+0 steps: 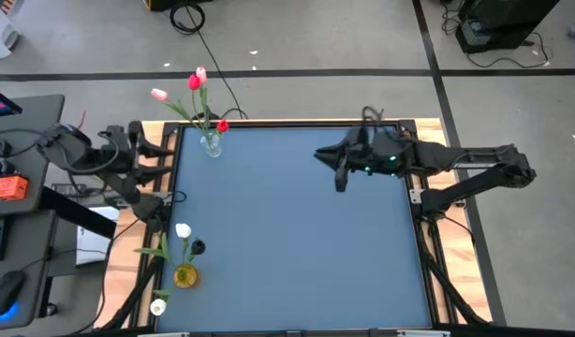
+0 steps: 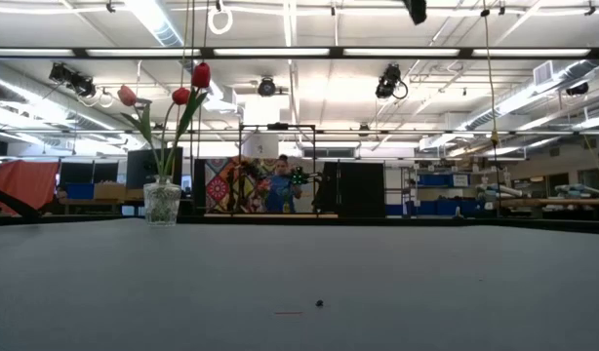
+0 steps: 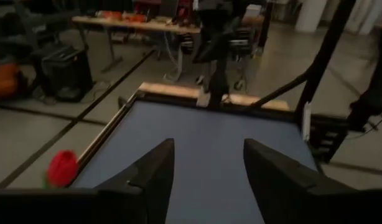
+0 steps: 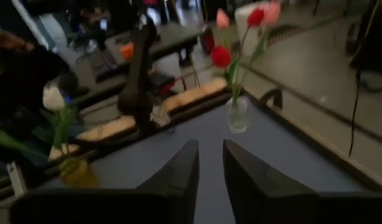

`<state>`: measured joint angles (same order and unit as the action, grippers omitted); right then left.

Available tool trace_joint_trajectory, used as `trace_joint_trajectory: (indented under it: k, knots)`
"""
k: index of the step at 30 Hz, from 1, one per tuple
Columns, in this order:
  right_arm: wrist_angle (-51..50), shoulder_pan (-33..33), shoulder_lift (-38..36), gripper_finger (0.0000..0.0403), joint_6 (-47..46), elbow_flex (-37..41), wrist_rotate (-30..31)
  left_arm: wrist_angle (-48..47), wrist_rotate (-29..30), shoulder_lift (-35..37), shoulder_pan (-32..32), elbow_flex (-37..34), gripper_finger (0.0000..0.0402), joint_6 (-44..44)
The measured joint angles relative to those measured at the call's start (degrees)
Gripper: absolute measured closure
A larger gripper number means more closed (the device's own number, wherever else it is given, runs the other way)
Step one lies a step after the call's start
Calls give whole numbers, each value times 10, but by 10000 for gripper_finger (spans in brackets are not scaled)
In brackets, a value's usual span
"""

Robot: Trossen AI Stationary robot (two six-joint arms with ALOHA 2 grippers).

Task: Sort flowers into vase by color
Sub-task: Return to Home Position

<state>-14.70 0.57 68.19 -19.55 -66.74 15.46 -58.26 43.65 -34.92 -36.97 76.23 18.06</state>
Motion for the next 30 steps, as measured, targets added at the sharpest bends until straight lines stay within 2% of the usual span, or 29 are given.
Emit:
trace_joint_trajectory:
  k: [6,10,14,17,19,21,24,27,30]
  knots:
    - [-24,11,-50,389,41,0,-28,135,-8,-1,6,-77,248,-48]
    - [-36,15,-75,390,38,20,-60,203,-9,-1,29,-131,275,-56]
    - [56,15,-104,397,61,79,-117,278,-30,0,77,-180,297,-65]
    - [171,15,-119,397,75,130,-186,357,-76,0,134,-205,315,-99]
    - [213,15,-125,397,77,155,-221,391,-122,-3,181,-215,327,-108]
    - [211,14,-126,397,74,169,-216,392,-165,-8,231,-218,339,-111]
    - [203,15,-126,396,-13,188,-172,357,-214,-11,291,-221,356,-108]
    - [201,10,-133,398,-51,203,-162,288,-221,10,319,-222,381,-100]
    - [200,-15,-143,399,-12,214,-169,263,-221,48,324,-230,396,-98]
